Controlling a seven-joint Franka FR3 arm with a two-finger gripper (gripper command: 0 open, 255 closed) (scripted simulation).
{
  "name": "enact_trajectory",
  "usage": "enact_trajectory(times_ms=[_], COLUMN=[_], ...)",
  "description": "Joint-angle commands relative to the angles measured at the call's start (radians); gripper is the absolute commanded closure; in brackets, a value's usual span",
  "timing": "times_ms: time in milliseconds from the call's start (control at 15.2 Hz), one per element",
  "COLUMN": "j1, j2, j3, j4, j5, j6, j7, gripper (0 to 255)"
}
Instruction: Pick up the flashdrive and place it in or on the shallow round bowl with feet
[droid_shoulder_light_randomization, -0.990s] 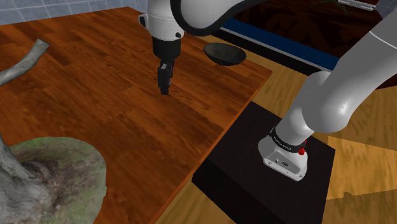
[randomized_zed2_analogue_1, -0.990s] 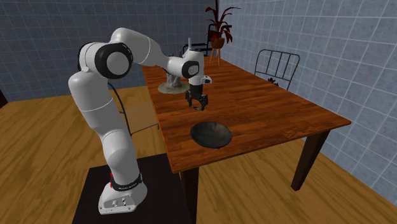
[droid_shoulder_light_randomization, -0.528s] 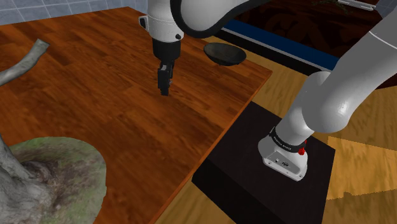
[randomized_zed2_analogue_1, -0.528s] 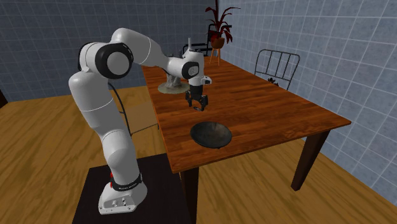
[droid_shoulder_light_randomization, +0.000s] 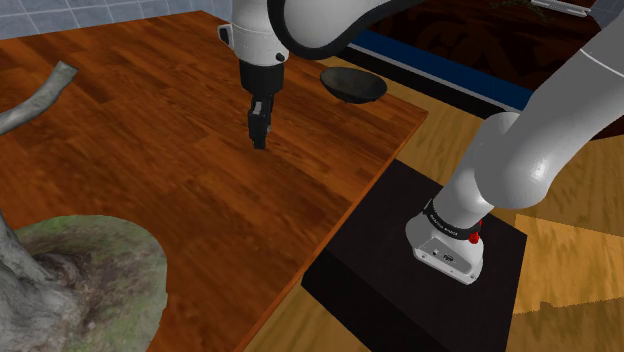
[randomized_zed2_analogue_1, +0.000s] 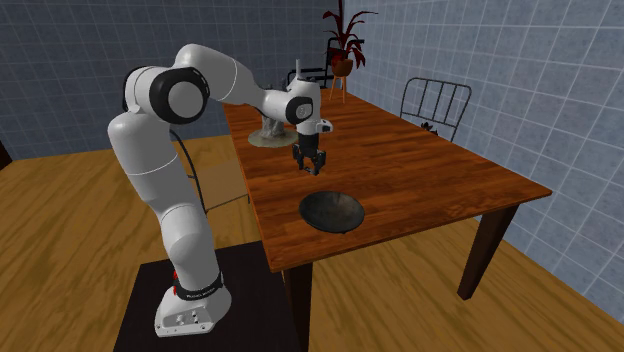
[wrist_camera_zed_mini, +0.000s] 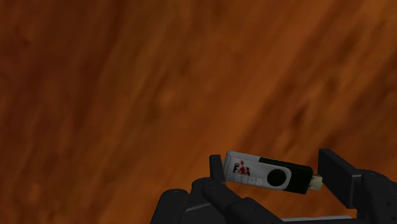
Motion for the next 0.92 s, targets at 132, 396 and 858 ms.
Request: enact_trajectory(times_ms=[132, 396, 858], j1=[0.000, -0.001, -0.002], j2=[-0.005, -0.021, -0.042], j3=[-0.001, -0.004, -0.010], j4=[0.007, 0.045, 0.120], j5=[0.002, 0.006, 0.009], j6=[-0.012, -0.067, -0.161], j7=[-0.001, -0.005, -0.009], gripper=[255, 255, 255])
